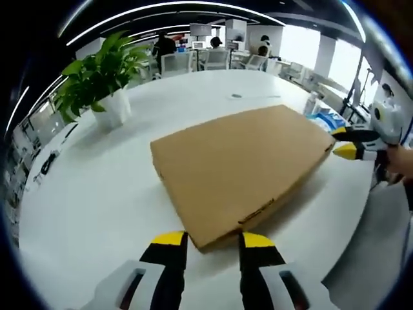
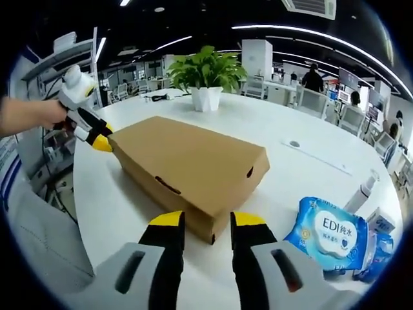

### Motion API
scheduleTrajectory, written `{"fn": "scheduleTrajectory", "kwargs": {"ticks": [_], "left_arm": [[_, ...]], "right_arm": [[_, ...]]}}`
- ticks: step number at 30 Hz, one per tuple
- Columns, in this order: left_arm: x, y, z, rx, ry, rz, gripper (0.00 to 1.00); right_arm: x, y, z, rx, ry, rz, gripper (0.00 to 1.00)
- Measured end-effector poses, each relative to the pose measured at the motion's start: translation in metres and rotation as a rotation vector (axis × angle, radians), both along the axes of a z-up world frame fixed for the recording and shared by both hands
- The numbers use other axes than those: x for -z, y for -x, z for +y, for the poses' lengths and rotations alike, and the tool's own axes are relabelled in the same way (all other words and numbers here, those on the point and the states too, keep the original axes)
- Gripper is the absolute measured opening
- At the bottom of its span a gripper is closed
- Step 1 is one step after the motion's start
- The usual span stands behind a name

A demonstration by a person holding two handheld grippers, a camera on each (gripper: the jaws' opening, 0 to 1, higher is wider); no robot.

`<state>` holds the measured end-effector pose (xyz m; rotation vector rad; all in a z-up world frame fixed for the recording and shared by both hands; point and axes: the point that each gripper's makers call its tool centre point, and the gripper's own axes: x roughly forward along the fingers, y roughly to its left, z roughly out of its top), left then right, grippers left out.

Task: Operate the shoe box by opening the lid, removing the specified soft item, and placing it in the target area until the item is outside and the box remains undamaged.

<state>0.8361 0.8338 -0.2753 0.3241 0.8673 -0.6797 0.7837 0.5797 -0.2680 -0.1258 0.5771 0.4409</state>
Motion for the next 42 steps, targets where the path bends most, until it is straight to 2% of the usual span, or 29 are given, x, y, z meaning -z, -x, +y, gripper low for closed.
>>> {"fn": "scheduleTrajectory", "kwargs": {"ticks": [12, 22, 36, 42], "left_arm": [[0.007, -0.007, 0.001, 0.028, -0.043, -0.011, 0.3], [0.009, -0.016, -0.003, 0.038, -0.038, -0.016, 0.29], [0.008, -0.031, -0.027, 0.072, -0.051, -0.024, 0.29], [0.008, -0.04, -0.03, 0.075, -0.052, -0.025, 0.29]], "right_arm": [[0.012, -0.003, -0.002, 0.025, 0.066, 0.015, 0.17], [0.013, -0.008, -0.011, 0.05, 0.065, 0.016, 0.16], [0.014, -0.02, -0.028, 0.094, 0.065, 0.012, 0.16], [0.015, -0.027, -0.033, 0.1, 0.068, 0.011, 0.16]]}}
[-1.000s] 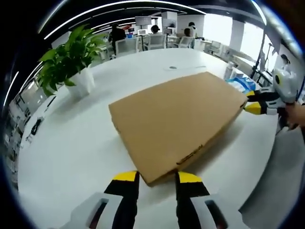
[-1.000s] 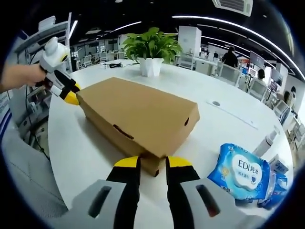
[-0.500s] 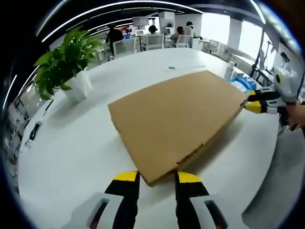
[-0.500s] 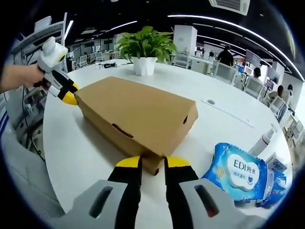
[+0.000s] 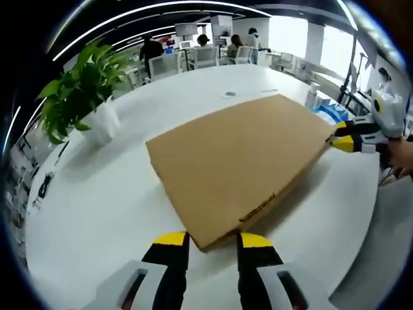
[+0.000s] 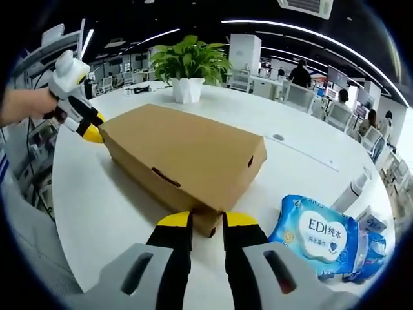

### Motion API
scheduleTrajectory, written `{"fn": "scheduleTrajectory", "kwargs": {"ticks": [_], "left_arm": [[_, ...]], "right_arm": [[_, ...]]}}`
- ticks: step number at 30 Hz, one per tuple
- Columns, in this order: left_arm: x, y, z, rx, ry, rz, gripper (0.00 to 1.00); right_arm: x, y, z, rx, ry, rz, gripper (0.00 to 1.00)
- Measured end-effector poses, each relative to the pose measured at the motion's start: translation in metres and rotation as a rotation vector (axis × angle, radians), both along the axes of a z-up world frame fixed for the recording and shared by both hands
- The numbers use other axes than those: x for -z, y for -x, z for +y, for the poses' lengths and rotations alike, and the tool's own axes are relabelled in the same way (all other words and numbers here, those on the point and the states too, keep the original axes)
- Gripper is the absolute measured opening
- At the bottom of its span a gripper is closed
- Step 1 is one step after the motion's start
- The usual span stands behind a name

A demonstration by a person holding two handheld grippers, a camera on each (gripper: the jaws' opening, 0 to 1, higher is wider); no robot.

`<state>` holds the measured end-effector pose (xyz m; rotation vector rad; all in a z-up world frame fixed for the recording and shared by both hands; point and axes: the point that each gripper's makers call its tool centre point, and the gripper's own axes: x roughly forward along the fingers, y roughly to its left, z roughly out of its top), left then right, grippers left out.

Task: Operate the shoe box by opening the lid, removing the specified soft item, and placing it in the target area until the item is outside and the box remains undamaged.

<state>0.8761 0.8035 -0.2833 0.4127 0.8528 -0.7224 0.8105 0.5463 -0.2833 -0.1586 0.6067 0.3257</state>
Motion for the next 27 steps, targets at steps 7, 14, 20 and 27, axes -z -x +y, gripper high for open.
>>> {"fn": "scheduleTrajectory", "kwargs": {"ticks": [7, 14, 20, 27], "left_arm": [[0.002, -0.008, -0.003, 0.003, 0.0, -0.002, 0.29], [0.001, -0.009, -0.011, 0.014, -0.003, -0.007, 0.29], [0.0, -0.011, -0.017, 0.015, -0.002, -0.013, 0.29], [0.001, -0.017, -0.02, 0.02, 0.0, -0.014, 0.29]], "right_arm": [[0.0, -0.005, -0.004, 0.01, -0.001, -0.004, 0.16], [0.0, -0.009, -0.009, 0.029, -0.008, -0.006, 0.16], [-0.001, -0.012, -0.013, 0.04, -0.006, -0.009, 0.16], [-0.001, -0.015, -0.016, 0.048, -0.009, -0.011, 0.16]]}}
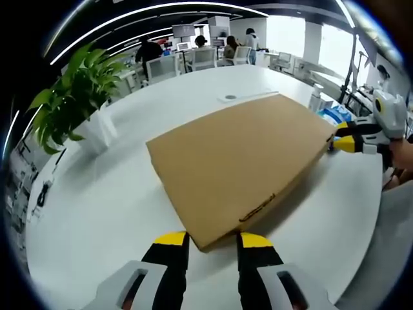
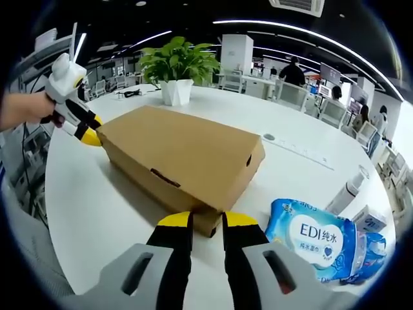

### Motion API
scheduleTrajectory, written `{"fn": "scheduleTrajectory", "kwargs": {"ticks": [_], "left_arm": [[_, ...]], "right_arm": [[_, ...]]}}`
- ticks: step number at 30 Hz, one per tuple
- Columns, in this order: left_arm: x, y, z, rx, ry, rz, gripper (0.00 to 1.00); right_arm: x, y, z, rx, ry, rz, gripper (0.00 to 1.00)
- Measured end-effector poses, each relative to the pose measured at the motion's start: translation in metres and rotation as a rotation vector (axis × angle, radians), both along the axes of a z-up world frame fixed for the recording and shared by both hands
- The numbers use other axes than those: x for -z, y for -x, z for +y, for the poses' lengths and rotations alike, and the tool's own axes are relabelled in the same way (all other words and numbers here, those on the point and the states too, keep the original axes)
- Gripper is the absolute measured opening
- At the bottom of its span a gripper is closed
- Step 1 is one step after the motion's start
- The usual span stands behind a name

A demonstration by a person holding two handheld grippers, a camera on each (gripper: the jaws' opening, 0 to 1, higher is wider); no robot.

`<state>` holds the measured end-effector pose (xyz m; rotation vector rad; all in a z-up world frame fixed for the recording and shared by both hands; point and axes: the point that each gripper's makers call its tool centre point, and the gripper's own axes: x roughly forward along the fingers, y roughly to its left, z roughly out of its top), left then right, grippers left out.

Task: Operate the shoe box by opening the lid, removing the specified soft item, and placing it in the target area until the item is outside and the box remains undamaged.

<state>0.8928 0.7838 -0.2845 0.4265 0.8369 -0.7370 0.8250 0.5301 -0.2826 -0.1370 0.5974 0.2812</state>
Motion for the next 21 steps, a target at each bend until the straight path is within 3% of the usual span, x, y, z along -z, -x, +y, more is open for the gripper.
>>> {"fn": "scheduleTrajectory", "kwargs": {"ticks": [13, 21], "left_arm": [[0.001, -0.001, -0.002, -0.002, 0.009, -0.001, 0.3], [0.003, 0.008, 0.006, -0.027, 0.028, 0.01, 0.34]], "right_arm": [[0.001, -0.001, -0.006, 0.009, 0.006, 0.005, 0.14], [-0.002, 0.003, -0.01, 0.036, -0.014, 0.004, 0.26]]}}
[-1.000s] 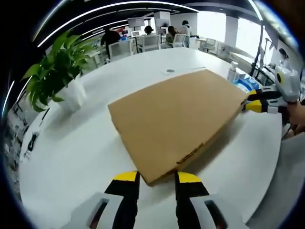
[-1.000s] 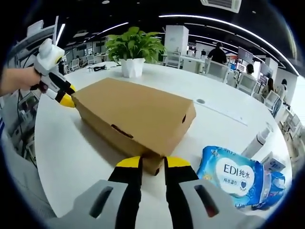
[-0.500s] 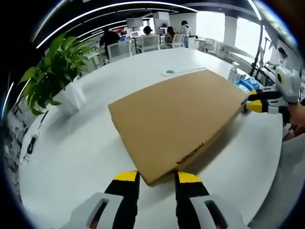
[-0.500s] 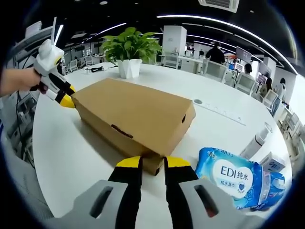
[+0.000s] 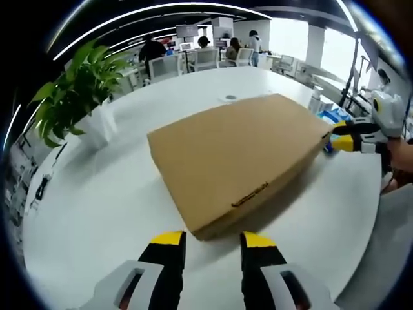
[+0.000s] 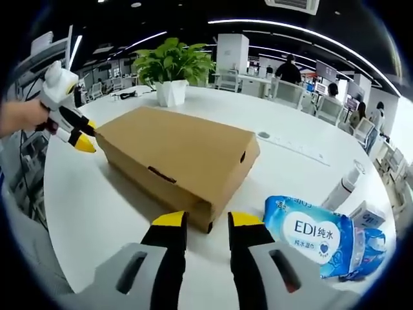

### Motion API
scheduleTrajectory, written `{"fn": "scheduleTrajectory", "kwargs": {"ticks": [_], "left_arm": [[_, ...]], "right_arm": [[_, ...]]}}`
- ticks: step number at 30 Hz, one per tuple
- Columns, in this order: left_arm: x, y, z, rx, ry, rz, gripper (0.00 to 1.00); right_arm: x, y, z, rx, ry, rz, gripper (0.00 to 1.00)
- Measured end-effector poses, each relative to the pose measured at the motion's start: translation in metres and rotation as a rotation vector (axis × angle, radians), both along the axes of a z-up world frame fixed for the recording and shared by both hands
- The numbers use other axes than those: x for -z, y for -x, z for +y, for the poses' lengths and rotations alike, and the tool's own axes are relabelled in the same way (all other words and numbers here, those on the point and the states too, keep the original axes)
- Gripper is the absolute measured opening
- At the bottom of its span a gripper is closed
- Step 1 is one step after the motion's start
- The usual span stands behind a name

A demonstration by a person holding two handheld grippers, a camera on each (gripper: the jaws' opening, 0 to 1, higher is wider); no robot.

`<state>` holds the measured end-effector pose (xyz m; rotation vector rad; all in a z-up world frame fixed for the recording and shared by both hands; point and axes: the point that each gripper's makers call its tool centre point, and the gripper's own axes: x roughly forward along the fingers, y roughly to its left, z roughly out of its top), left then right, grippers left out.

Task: Operate the shoe box by opening the lid, removing the specified soft item, and placing it in the target area until the item is outside and the box remains undamaged.

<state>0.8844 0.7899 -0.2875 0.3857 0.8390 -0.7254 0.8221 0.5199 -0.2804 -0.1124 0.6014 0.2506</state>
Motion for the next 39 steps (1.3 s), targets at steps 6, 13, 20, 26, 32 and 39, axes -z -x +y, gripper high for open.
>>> {"fn": "scheduleTrajectory", "kwargs": {"ticks": [6, 13, 20, 26, 32, 39], "left_arm": [[-0.008, 0.012, 0.006, -0.023, 0.03, -0.008, 0.37], [-0.014, 0.031, 0.01, -0.044, 0.06, -0.015, 0.41], [-0.022, 0.054, 0.011, -0.061, 0.093, -0.02, 0.45], [-0.031, 0.073, 0.01, -0.078, 0.123, -0.029, 0.47], [-0.035, 0.086, 0.008, -0.091, 0.148, -0.038, 0.5], [-0.045, 0.101, -0.001, -0.1, 0.176, -0.057, 0.51]], "right_arm": [[-0.007, 0.011, -0.002, 0.025, -0.017, 0.0, 0.34], [-0.014, 0.029, -0.012, 0.063, -0.029, -0.001, 0.45], [-0.02, 0.051, -0.022, 0.109, -0.045, -0.001, 0.53], [-0.026, 0.073, -0.033, 0.151, -0.052, -0.006, 0.57], [-0.034, 0.095, -0.046, 0.19, -0.049, -0.015, 0.61], [-0.042, 0.12, -0.069, 0.231, -0.046, -0.027, 0.66]]}}
